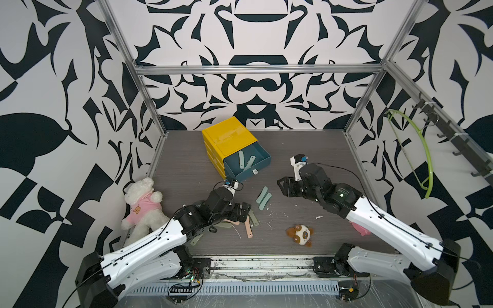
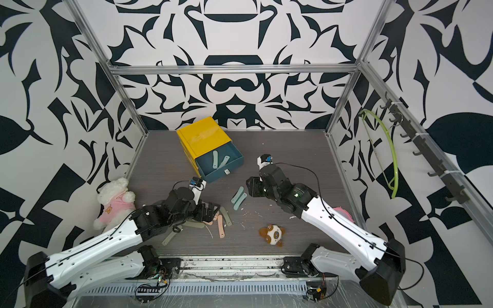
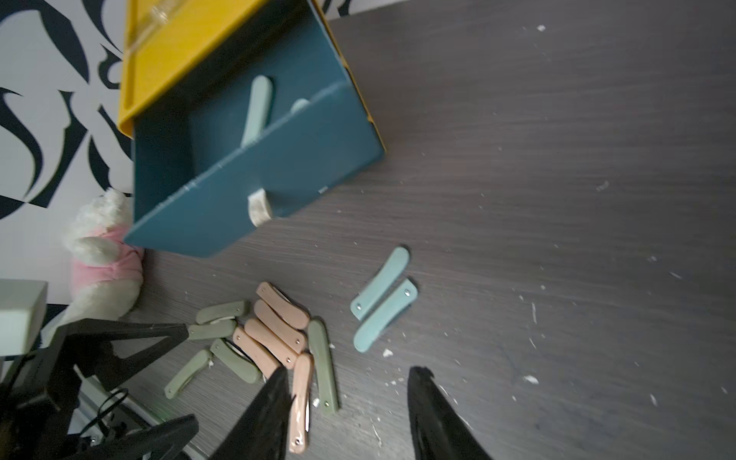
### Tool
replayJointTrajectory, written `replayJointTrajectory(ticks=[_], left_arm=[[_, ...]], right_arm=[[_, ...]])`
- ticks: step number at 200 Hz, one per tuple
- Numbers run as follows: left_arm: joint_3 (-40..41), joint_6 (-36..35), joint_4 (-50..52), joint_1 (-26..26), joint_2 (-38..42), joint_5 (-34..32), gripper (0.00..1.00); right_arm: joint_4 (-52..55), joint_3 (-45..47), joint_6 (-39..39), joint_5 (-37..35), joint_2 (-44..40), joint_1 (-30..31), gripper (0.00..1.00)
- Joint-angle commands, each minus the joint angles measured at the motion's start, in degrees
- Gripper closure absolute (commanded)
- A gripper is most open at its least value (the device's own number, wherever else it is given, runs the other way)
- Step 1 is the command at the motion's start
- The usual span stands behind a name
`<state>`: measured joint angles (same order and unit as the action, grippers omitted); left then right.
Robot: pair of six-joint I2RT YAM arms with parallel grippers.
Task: Place the fruit knives into the drawer by color
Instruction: Pick up the fruit knife from the center of the board.
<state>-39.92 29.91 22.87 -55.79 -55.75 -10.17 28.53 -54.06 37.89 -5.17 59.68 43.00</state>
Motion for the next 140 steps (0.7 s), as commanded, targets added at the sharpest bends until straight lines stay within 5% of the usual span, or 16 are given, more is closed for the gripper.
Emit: replayJointTrajectory(ticks=[1,41,140], left_arm=[[-3.7,-2.5,-1.4,-4.8,-5.6,-2.2,0.01],[-10.2,-3.6,-3.6,-10.4,-22.4,-1.9,0.07],[-25.3,-7.3,-3.4,-7.9,-46.6,-2.1,0.28]], right_arm=[[1.0,3.1,3.4,-4.3,-5.1,0.2,0.5],[3.6,6.5,5.4,-9.7,-11.8,0.2,0.5],[9.1,8.0,5.0,-13.1,-21.0,0.1,0.5]])
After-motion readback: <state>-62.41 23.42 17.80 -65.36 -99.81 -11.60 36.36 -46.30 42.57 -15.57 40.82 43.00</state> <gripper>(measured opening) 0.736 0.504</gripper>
